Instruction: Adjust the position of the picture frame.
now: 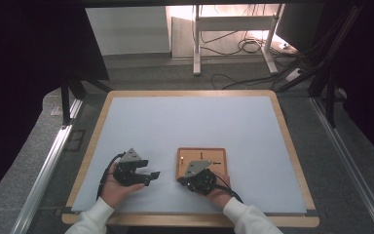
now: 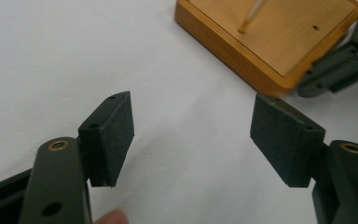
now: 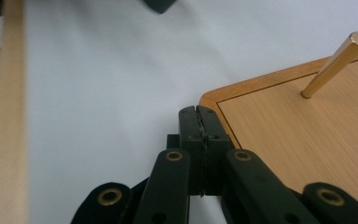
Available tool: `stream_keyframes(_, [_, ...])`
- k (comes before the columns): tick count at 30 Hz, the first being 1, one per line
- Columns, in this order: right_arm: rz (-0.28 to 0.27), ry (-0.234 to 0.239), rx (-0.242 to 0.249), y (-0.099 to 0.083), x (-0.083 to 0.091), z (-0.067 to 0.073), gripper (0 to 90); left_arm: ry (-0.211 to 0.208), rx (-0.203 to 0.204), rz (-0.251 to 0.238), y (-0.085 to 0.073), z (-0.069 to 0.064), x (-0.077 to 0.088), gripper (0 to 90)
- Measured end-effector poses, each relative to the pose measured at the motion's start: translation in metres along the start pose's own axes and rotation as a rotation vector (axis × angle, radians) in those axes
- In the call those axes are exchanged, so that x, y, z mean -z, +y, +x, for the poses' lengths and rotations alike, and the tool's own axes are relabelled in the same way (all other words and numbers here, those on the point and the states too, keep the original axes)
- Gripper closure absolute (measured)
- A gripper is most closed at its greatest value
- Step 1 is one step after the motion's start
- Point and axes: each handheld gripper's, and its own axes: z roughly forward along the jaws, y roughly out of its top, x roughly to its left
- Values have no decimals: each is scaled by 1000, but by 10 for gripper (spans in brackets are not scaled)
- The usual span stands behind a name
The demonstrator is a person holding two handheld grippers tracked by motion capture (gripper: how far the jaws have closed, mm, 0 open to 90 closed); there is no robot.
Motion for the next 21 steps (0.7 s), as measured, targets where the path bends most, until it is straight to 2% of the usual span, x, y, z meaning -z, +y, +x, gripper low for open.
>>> stream_keyframes(2, [2, -14, -27, 3, -6, -4, 900, 1, 8, -6, 0, 1, 0, 299])
stream_keyframes(5, [2, -21, -36, 5, -7, -6, 900, 2, 12, -9, -1, 2, 1, 299])
stream_keyframes(6, [-3, -27, -36, 4, -4, -6, 900, 2, 13, -10, -1, 3, 2, 299])
stream_keyframes(8, [-46, -60, -30, 5, 21, -14, 900, 4, 14, -14, -1, 3, 2, 299])
stream_keyframes(11, [-102, -140, -92, -1, 53, -40, 900, 6, 12, -9, 0, 3, 2, 299])
stream_keyframes(13, [-114, -206, -130, -9, 71, -62, 900, 9, 7, -6, 0, 2, 1, 298])
stream_keyframes(14, [-114, -206, -130, -9, 71, -62, 900, 9, 7, -6, 0, 2, 1, 298])
stream_keyframes(15, [-111, -252, -176, -17, 81, -85, 900, 10, 7, -7, 0, 1, 0, 297])
stream_keyframes(18, [-71, -298, -218, -29, 81, -115, 900, 10, 2, -1, 1, 1, -1, 296])
stream_keyframes(19, [-71, -298, -218, -29, 81, -115, 900, 10, 2, -1, 1, 1, -1, 296])
stream_keyframes(21, [-26, -316, -239, -37, 72, -134, 900, 8, 3, 0, 1, 1, -1, 295])
